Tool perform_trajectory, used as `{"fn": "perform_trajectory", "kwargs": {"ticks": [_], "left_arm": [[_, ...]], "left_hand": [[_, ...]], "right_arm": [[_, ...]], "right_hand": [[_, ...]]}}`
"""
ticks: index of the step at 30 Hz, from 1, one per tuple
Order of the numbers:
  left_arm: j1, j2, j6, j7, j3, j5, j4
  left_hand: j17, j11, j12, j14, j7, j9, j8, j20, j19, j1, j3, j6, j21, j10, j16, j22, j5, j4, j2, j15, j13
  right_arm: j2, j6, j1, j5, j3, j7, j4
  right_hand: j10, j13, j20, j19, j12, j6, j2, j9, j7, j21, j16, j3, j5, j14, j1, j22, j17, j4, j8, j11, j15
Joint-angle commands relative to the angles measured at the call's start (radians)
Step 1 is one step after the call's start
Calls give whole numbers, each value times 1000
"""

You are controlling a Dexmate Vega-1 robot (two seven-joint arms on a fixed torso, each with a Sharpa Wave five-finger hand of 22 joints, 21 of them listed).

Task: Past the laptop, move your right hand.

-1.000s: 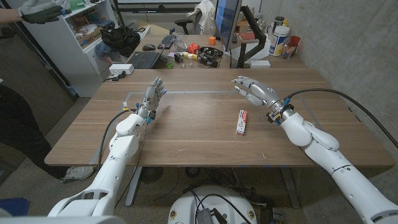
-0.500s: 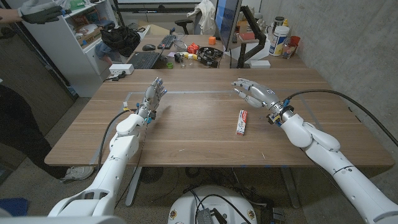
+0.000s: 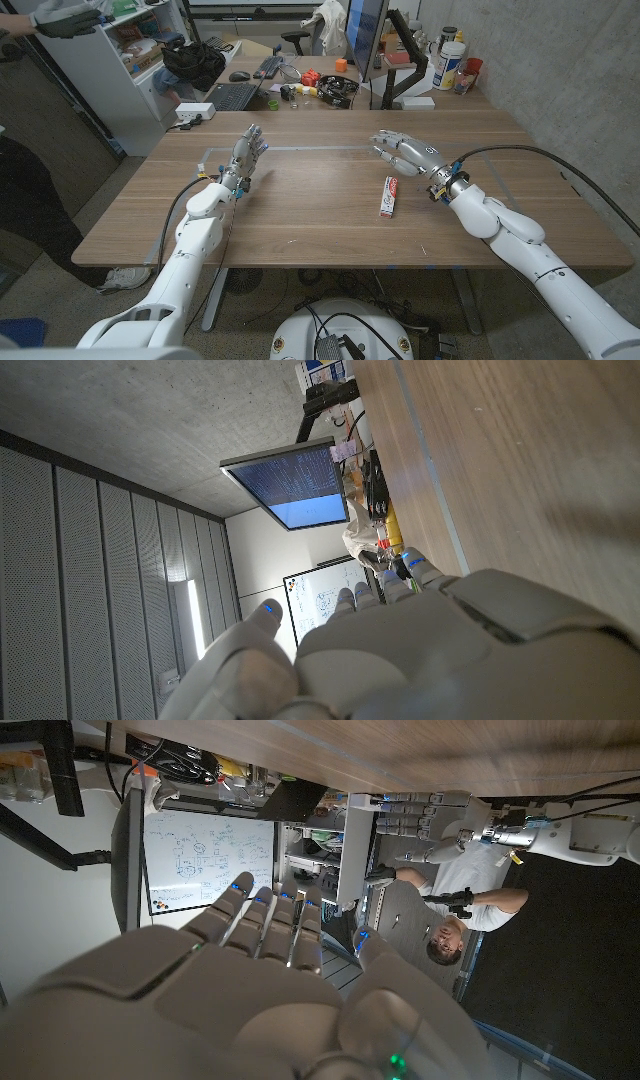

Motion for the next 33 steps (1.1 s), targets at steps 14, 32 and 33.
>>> {"fn": "perform_trajectory", "kwargs": {"ticks": [14,32,33], "left_arm": [[1,8,-1,-10,-11,-6,13],[0,2,-2,-8,-7,-4,15],[-1,1,-3,-7,-7,-4,15]], "left_hand": [[3,-3,4,-105,-6,4,3,-40,-55,4,-3,-63,7,-51,5,1,5,-3,109,-38,5],[3,-3,4,-105,-6,4,3,-40,-56,4,-3,-63,8,-52,5,1,5,-3,109,-37,5],[3,-5,4,-105,-6,4,3,-41,-56,4,-3,-62,8,-52,5,1,5,-3,109,-38,5]], "right_arm": [[-15,-28,21,-25,-49,2,1],[-38,-51,18,-51,-65,2,-11],[-40,-50,19,-54,-66,0,-10]], "right_hand": [[15,4,-72,14,-5,12,5,5,-4,-2,-1,10,3,12,27,2,2,-13,-6,-4,-36],[21,4,-73,16,-5,22,6,5,-5,-3,0,15,2,18,33,2,2,-18,-4,-4,-36],[22,4,-73,16,-5,22,6,5,-4,-4,0,15,2,18,34,2,2,-19,-5,-3,-37]]}}
